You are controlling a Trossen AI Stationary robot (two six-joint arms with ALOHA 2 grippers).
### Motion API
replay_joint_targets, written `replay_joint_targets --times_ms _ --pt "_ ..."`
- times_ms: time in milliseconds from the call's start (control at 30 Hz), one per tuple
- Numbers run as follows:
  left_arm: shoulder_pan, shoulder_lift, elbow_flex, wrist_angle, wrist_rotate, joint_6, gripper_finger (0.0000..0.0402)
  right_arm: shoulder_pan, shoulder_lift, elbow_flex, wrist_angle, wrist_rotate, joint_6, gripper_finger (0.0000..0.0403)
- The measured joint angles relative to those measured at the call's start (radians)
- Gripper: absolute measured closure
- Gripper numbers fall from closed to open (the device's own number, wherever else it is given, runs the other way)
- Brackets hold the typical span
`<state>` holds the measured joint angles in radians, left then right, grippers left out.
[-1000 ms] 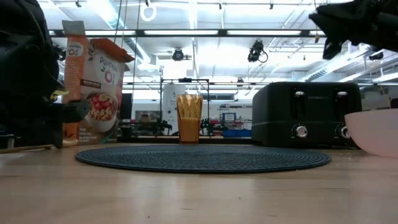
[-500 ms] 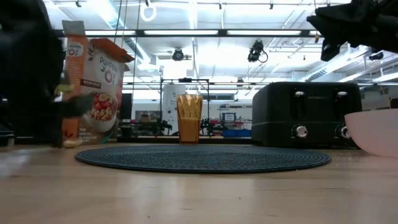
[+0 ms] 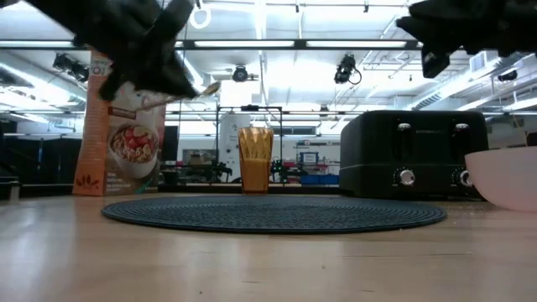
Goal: Arrange a breakfast setting
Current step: Put the spoon on the right side of the placemat
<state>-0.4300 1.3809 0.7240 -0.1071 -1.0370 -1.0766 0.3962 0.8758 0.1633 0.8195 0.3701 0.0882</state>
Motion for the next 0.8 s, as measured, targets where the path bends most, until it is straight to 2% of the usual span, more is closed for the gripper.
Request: replay_joint_targets --times_ms 100,200,333,433,500,600,700,800 --pt "0.008 0.020 -0.025 0.293 -0.025 0.224 0.0383 0.021 0.148 0.059 0.041 0.068 0.033 0.0303" --pt "0.032 0.057 -0.049 0.580 -0.031 0.380 0.0383 0.024 0.299 0.116 0.057 0.145 0.117 0.0295" --pt "0.077 0.127 -0.055 0.835 -0.032 0.498 0.0383 0.010 0.505 0.216 0.079 0.324 0.320 0.0277" --pt "0.119 0.190 -0.053 0.979 -0.032 0.539 0.0383 -0.019 0.635 0.310 0.092 0.410 0.415 0.0266" --pt "0.141 0.222 -0.056 1.025 -0.030 0.556 0.0383 -0.048 0.705 0.380 0.094 0.407 0.402 0.0260" --pt "0.170 0.267 -0.055 1.109 -0.010 0.557 0.0383 -0.099 0.785 0.475 0.093 0.343 0.367 0.0246" --pt "0.183 0.292 -0.054 1.164 0.004 0.537 0.0383 -0.152 0.846 0.554 0.093 0.272 0.417 0.0223" --pt "0.188 0.292 -0.055 1.170 0.002 0.513 0.0383 -0.200 0.888 0.610 0.080 0.155 0.496 0.0203"
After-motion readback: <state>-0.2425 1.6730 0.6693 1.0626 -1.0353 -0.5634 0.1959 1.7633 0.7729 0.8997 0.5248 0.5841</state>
